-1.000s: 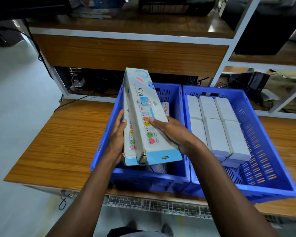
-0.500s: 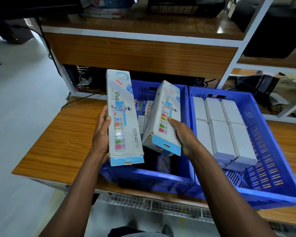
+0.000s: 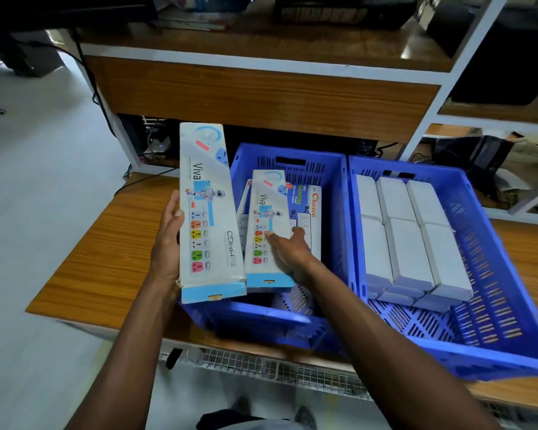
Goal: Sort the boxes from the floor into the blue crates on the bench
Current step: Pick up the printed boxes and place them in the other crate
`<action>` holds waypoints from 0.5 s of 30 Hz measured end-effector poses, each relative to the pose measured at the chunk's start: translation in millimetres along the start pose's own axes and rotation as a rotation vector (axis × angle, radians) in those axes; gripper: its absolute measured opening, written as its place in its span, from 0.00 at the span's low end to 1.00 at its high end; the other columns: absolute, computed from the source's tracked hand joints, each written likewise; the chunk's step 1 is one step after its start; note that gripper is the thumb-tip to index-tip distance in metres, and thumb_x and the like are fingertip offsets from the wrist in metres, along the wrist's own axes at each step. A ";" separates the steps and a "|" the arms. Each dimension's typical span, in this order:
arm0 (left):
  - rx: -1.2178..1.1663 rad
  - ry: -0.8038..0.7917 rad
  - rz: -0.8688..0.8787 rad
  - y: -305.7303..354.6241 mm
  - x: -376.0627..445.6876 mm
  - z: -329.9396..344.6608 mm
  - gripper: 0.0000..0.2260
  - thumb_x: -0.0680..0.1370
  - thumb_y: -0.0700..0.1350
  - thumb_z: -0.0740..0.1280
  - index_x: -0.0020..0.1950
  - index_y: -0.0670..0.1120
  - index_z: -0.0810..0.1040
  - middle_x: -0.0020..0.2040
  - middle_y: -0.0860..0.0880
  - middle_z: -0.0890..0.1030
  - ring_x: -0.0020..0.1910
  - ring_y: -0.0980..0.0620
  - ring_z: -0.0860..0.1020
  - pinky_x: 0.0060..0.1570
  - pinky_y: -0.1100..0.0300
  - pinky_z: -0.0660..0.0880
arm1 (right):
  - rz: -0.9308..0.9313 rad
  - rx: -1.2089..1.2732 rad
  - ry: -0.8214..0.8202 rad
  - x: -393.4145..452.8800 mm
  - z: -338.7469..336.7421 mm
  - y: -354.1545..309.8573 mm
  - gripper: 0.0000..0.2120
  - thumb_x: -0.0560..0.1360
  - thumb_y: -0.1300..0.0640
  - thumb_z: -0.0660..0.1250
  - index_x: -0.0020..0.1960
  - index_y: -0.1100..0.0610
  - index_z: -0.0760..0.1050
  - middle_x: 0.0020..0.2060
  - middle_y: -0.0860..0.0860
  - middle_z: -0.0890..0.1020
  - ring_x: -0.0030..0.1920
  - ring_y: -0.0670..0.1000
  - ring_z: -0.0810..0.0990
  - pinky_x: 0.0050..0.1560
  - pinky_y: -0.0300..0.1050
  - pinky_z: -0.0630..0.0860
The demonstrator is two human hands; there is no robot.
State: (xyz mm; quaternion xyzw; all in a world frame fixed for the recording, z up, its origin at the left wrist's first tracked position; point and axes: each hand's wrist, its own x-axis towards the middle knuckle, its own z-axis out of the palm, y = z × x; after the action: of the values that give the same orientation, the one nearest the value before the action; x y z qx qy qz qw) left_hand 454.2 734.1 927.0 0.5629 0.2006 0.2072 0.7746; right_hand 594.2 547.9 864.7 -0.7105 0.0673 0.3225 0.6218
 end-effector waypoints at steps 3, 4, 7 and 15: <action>-0.003 0.047 -0.002 5.0 -2.3 -3.5 0.21 0.85 0.48 0.60 0.79 0.60 0.65 0.67 0.46 0.81 0.55 0.46 0.84 0.41 0.55 0.84 | 0.004 -0.076 0.019 13.2 9.2 1.4 0.45 0.70 0.40 0.73 0.78 0.50 0.54 0.66 0.53 0.77 0.63 0.59 0.79 0.64 0.59 0.79; -0.011 0.057 -0.003 6.9 -2.6 -4.7 0.21 0.86 0.47 0.59 0.79 0.59 0.65 0.66 0.46 0.82 0.55 0.47 0.84 0.40 0.56 0.84 | 0.005 -0.112 0.037 13.9 12.5 0.1 0.42 0.70 0.40 0.73 0.76 0.51 0.56 0.64 0.53 0.79 0.62 0.59 0.80 0.63 0.60 0.79; -0.046 0.079 0.004 11.7 0.1 -10.0 0.21 0.86 0.46 0.59 0.79 0.58 0.65 0.67 0.45 0.81 0.50 0.51 0.85 0.39 0.58 0.83 | 0.007 -0.226 0.107 19.4 20.7 -0.1 0.33 0.72 0.39 0.72 0.69 0.52 0.62 0.63 0.56 0.79 0.63 0.61 0.78 0.64 0.60 0.78; -0.050 0.048 -0.024 8.1 3.5 -12.1 0.21 0.85 0.48 0.59 0.78 0.59 0.65 0.66 0.45 0.82 0.51 0.49 0.85 0.40 0.56 0.84 | -0.011 -0.405 0.161 36.1 50.7 6.6 0.37 0.74 0.41 0.75 0.72 0.59 0.62 0.69 0.60 0.73 0.68 0.64 0.74 0.66 0.63 0.75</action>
State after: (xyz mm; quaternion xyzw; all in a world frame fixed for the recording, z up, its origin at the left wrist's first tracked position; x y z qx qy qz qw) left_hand 449.7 747.9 931.0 0.5357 0.2205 0.2163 0.7859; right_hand 600.2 604.4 838.7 -0.8448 0.0466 0.2683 0.4605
